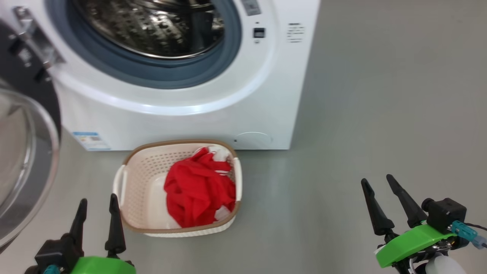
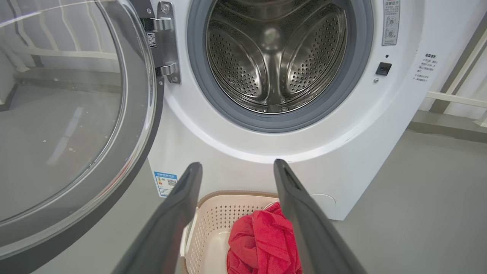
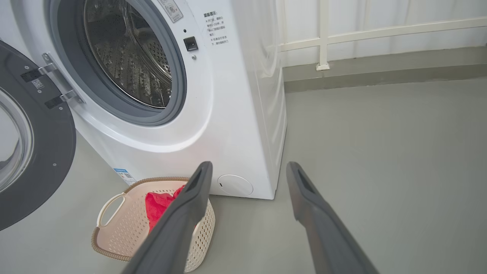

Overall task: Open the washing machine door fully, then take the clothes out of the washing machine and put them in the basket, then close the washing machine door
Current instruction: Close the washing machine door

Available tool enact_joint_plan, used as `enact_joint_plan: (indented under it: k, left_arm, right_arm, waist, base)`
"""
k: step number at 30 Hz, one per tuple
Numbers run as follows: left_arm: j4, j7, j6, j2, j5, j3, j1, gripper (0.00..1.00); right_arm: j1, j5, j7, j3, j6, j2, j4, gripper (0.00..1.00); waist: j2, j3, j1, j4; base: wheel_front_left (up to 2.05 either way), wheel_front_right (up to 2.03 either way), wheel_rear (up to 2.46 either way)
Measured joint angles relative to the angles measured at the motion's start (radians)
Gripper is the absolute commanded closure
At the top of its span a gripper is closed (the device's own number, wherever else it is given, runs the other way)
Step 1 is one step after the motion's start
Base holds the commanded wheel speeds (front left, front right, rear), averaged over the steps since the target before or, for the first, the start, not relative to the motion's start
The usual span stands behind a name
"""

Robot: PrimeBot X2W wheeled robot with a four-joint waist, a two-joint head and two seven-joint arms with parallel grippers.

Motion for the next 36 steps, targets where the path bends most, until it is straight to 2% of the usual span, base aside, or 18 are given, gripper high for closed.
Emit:
enact_joint_plan:
  k: [13, 26, 36]
  left_arm:
    - [0.008, 0.000, 0.050, -0.001, -0.044, -0.024, 0.051, 0.00]
    - [0.012, 0.000, 0.076, 0.000, -0.072, -0.034, 0.096, 0.00]
    - [-0.008, 0.000, 0.093, 0.000, -0.097, -0.044, 0.137, 0.00]
  right_arm:
    - [-0.027, 0.005, 0.000, 0.096, 0.000, -0.033, 0.030, 0.00]
    - [-0.053, 0.020, 0.000, 0.181, 0.000, -0.039, 0.058, 0.00]
    - [-0.052, 0.029, 0.000, 0.207, 0.000, -0.036, 0.066, 0.00]
  waist:
    - [0.0000, -0.011, 0.0000, 0.163]
    - [0.0000, -0.031, 0.0000, 0.337]
    - [0.0000, -0.058, 0.0000, 0.424]
  base:
    - [0.00, 0.00, 0.00]
    - [0.00, 0.00, 0.00]
    - [0.00, 0.00, 0.00]
